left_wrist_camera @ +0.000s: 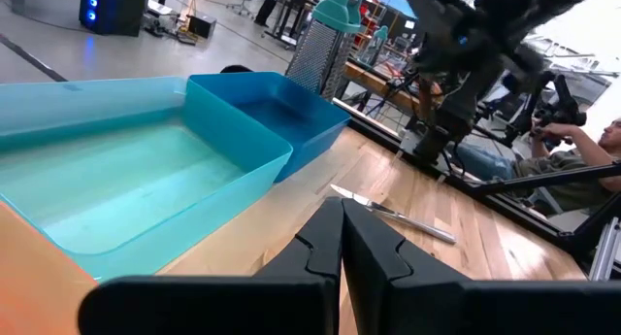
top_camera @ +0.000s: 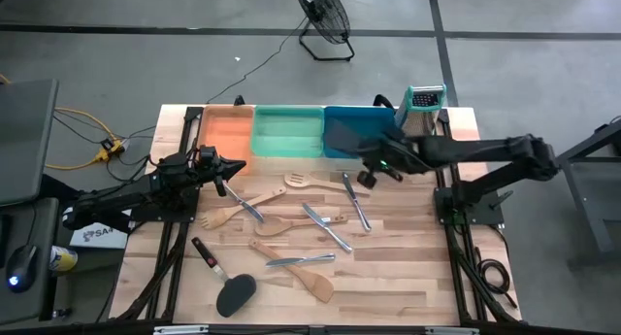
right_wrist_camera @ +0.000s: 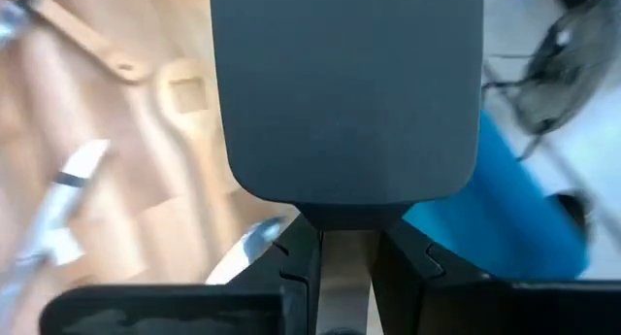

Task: Pick & Place Kitchen Items
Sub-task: Put the black spatula into the blue bin

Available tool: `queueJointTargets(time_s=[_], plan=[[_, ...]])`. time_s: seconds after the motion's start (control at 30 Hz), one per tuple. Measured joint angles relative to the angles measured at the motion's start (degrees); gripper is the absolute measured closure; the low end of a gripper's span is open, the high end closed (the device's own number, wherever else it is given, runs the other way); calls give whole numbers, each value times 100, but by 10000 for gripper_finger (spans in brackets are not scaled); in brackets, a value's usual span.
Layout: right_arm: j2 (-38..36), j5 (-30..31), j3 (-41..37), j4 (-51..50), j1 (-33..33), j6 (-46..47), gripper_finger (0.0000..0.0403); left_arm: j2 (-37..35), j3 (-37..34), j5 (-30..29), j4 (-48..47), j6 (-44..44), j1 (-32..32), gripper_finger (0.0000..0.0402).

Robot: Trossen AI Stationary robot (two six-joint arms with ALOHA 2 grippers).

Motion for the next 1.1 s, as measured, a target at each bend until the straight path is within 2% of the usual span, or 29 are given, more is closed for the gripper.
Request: queueJointTargets(time_s=[0.23,0.33,0.47,0.83,1.1], plan=[[1185,644,620,-100,-753,-850,349,1,0,0,0,0,0,396],[1585,900,754,-127,-1050,-803,349,2,0,0,2,0,0,396],[1950,881,912,-574,-1358,-222,349,2,0,0,0,-1,0,396],[2644,171,1443,-1497,-1820,-65,348,0,0,0,2,0,0,396],[3231,-562,2227,-2360,-2232,211,348,0,0,0,1,0,0,396]])
